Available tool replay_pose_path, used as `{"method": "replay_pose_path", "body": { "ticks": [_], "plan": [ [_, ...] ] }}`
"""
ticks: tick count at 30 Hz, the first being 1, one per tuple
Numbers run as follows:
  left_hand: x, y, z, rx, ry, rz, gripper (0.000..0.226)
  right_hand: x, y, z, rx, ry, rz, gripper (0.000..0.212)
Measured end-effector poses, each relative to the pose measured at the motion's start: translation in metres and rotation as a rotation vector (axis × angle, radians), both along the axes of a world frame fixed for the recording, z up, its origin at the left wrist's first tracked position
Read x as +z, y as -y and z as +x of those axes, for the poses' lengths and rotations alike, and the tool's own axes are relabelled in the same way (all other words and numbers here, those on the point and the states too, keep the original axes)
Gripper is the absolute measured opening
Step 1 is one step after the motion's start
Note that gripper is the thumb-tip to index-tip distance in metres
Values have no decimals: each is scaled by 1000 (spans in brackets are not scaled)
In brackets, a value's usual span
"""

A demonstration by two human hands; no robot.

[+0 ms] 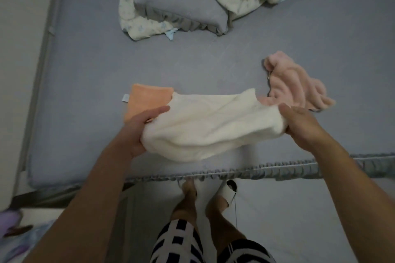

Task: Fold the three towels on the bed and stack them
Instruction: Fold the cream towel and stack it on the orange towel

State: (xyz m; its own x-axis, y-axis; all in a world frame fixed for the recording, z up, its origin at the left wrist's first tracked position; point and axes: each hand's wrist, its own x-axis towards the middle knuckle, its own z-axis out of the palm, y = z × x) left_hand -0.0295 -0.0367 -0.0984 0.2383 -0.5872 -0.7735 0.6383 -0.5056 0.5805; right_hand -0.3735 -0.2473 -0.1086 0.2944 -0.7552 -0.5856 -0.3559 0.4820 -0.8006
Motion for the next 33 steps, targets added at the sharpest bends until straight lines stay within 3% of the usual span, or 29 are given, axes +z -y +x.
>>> {"method": "replay_pose_path", "body": {
  "ticks": [2,4,7,9,13,17,20,23,26,30,33],
  "plan": [
    [16,5,-9,-70,122,13,24,19,11,-12,117,0,-76,20],
    [28,9,-16,29,249,-31,17,27,15,-23,108,-29,-104,20],
    [45,6,-23,183,305,-93,22,38,13,-32,-50,-2,-73,23],
    [55,0,-24,244,275,-101,25,50,9,-32,-112,75,-51,39],
    [77,-5,-27,155,330,-120,44,80,6,-31,-180,62,-125,20],
    [97,-8,-27,-75,771,-4,58,112,15,-28,-200,76,-271,45],
    [107,-6,-26,-268,1058,55,45,131,20,-28,-19,74,-392,47],
    [112,2,-20,-318,1229,72,26,141,25,-28,199,-141,-607,44],
    [116,12,-15,-213,1282,89,21,146,33,-30,330,-322,-763,34],
    [123,29,-9,24,1030,29,32,150,46,-28,252,-324,-799,11],
    [122,38,-3,65,1001,40,38,149,60,-22,223,-355,-831,13]
  ]
}}
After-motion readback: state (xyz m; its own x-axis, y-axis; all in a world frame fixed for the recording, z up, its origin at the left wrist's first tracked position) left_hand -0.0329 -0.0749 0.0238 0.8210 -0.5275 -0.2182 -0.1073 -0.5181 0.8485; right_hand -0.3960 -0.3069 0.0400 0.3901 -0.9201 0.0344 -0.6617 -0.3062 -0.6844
